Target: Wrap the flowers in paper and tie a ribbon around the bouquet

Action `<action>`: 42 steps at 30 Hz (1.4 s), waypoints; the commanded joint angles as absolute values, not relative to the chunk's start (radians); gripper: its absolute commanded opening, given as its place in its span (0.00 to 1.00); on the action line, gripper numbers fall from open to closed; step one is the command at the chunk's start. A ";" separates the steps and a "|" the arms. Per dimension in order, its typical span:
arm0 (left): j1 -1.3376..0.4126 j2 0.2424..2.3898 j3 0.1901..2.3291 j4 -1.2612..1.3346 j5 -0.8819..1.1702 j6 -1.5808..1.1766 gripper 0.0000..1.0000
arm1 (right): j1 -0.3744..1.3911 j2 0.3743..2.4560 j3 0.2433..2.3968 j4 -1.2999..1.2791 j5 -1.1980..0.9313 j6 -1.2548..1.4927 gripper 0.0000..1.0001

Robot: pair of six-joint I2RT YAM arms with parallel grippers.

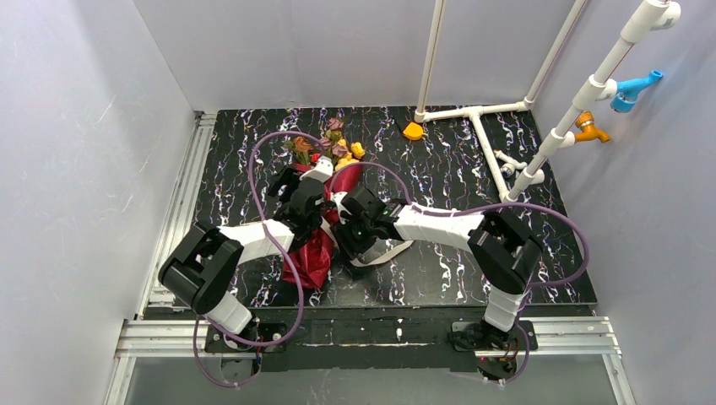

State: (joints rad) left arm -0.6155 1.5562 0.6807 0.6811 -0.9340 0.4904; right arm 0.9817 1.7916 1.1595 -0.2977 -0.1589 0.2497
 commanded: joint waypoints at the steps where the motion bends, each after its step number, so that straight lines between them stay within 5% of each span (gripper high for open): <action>1: -0.614 1.472 0.689 0.674 -0.987 0.467 0.75 | 0.981 1.805 1.254 -0.306 -0.131 0.245 0.54; 6: -0.594 1.240 0.706 0.218 -0.780 0.281 0.72 | 0.981 1.819 1.318 -0.355 -0.114 0.225 0.59; 8: -0.535 1.140 0.731 0.005 -0.526 0.155 0.65 | 0.981 1.814 1.320 -0.358 -0.110 0.224 0.60; 13: -0.454 1.073 0.722 -0.153 -0.331 0.079 0.61 | 0.982 1.777 1.310 -0.376 -0.069 0.242 0.61; 27: -0.451 1.092 0.742 -0.469 -0.181 -0.391 0.46 | 0.959 1.508 1.220 -0.440 0.155 0.364 0.80; 42: -0.679 1.151 0.794 -0.455 -0.245 -0.535 0.55 | 0.869 1.454 1.213 -0.486 0.157 0.354 0.81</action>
State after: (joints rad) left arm -0.6704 1.1591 0.7471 -0.4114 -0.1967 -0.5320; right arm 0.8776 1.4853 1.2121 -0.4763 0.1490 0.3492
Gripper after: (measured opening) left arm 0.537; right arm 0.814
